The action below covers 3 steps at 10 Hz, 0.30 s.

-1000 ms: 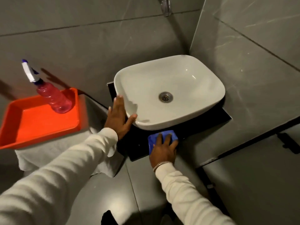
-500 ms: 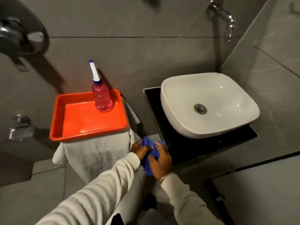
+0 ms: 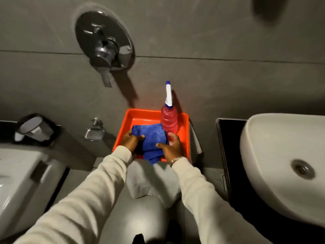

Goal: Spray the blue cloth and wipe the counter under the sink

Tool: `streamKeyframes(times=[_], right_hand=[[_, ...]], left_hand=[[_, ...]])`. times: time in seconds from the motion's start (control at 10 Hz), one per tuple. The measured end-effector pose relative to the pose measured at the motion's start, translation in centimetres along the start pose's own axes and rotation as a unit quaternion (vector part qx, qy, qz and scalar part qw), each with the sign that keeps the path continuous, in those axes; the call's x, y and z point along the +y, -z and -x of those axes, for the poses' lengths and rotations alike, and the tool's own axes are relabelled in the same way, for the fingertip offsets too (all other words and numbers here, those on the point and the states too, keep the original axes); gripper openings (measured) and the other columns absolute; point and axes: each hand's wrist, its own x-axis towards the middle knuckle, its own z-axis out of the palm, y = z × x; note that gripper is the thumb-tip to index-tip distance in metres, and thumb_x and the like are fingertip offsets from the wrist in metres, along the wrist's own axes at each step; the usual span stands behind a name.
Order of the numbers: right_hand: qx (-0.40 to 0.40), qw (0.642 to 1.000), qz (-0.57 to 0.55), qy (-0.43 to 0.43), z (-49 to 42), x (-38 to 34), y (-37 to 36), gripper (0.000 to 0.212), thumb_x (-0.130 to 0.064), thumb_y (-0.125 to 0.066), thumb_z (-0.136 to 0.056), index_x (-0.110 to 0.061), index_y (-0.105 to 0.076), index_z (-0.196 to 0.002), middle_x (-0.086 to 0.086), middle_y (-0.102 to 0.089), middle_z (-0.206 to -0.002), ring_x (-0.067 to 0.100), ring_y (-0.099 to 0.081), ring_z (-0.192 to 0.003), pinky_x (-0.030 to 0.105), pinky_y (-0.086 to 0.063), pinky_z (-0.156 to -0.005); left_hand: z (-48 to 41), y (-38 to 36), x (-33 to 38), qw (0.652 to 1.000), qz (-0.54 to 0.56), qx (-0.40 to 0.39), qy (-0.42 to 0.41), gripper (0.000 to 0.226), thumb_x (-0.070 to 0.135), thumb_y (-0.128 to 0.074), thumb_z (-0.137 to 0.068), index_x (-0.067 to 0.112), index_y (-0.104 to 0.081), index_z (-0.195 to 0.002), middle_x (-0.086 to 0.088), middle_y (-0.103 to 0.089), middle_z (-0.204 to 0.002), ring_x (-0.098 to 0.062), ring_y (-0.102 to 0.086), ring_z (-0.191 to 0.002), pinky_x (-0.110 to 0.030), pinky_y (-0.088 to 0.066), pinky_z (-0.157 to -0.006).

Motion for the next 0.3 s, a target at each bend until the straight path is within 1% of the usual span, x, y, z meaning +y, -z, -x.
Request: streamKeyframes(times=[0.1, 0.2, 0.3], right_hand=[[0.019, 0.999, 0.029, -0.032, -2.8, 0.3, -3.0, 0.065, 0.004, -0.07, -0.072, -0.013, -0.043, -0.129, 0.013, -0.061, -0.119, 0.028, -0.062, -0.09, 0.04, -0.059, -0.072], [-0.008, 0.994, 0.069, -0.088, -3.8, 0.7, -4.6, 0.053, 0.011, -0.058, -0.077, -0.009, -0.042, -0.124, 0.016, -0.056, -0.115, 0.037, -0.064, -0.091, 0.053, -0.059, -0.076], [0.0, 0.976, 0.213, -0.053, -3.4, 0.5, -4.6, 0.036, 0.003, -0.055, -0.076, -0.006, -0.054, -0.111, 0.021, -0.064, -0.113, 0.038, -0.063, -0.102, 0.041, -0.054, -0.083]], left_hand=[[-3.3, 1.4, 0.3, 0.993, -0.079, 0.078, -0.034, 0.046, -0.014, -0.048, -0.076, -0.002, -0.052, -0.121, -0.007, -0.059, -0.083, -0.027, -0.056, -0.087, -0.04, -0.047, -0.082], [-5.1, 2.6, -0.1, 0.977, -0.178, 0.099, -0.069, 0.057, -0.002, -0.05, -0.075, -0.003, -0.04, -0.131, -0.012, -0.054, -0.096, -0.038, -0.058, -0.097, -0.041, -0.043, -0.091], [-6.0, 4.0, -1.2, 0.953, -0.286, 0.042, -0.093, 0.062, -0.005, -0.051, -0.073, 0.006, -0.041, -0.133, -0.02, -0.059, -0.118, -0.028, -0.056, -0.103, -0.029, -0.04, -0.09]])
